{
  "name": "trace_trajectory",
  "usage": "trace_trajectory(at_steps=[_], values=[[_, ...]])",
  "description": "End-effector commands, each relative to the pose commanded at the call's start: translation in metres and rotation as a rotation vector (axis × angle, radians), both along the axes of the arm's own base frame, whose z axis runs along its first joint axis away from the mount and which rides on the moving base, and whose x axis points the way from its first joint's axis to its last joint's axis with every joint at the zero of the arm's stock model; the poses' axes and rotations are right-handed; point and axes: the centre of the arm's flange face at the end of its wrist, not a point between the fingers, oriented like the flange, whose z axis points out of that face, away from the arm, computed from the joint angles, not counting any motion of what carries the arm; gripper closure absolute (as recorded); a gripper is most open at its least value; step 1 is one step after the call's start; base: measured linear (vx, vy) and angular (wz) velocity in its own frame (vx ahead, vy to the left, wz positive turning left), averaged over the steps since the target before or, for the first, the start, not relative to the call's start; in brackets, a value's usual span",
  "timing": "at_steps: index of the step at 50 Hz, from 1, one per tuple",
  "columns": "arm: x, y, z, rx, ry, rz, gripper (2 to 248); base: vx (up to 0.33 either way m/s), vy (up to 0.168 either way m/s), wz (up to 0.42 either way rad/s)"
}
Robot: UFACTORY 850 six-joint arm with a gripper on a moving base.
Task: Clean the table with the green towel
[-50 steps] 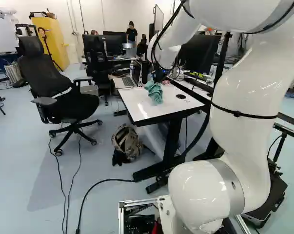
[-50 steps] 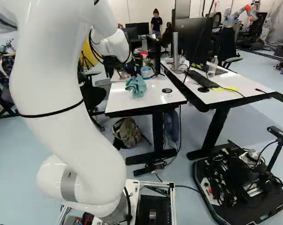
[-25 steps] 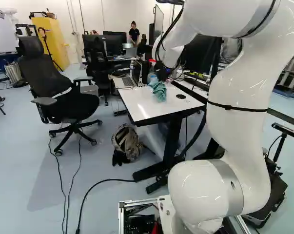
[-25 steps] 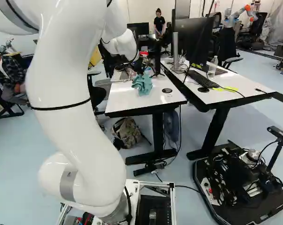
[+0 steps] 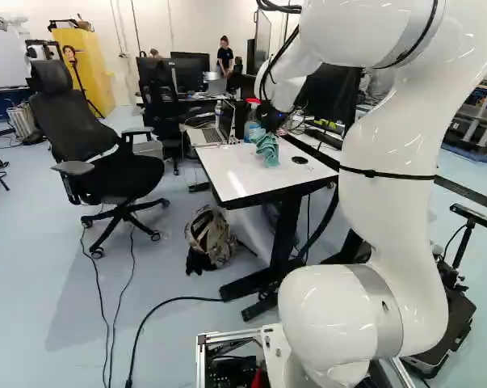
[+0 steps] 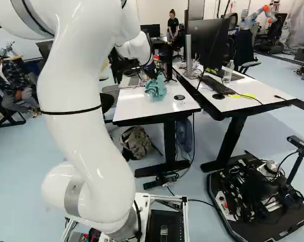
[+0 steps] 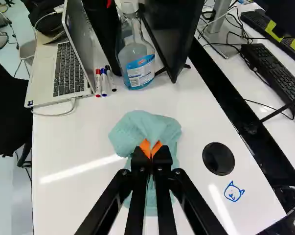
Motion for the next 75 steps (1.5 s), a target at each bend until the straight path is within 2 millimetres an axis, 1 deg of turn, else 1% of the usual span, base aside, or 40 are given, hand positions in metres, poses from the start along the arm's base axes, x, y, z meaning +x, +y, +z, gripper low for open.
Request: trace_trajectory(at_steps=[17, 22, 75], values=[[0.001, 0.002, 0.0, 0.0, 0.0, 0.003, 228, 0.0, 0.0, 0.0], [0.001, 0.001, -0.003, 0.0, 0.004, 0.003, 228, 0.0, 0.0, 0.0], [0.019, 0.0, -0.069, 0.009, 0.106, 0.003, 228, 0.0, 0.0, 0.0]])
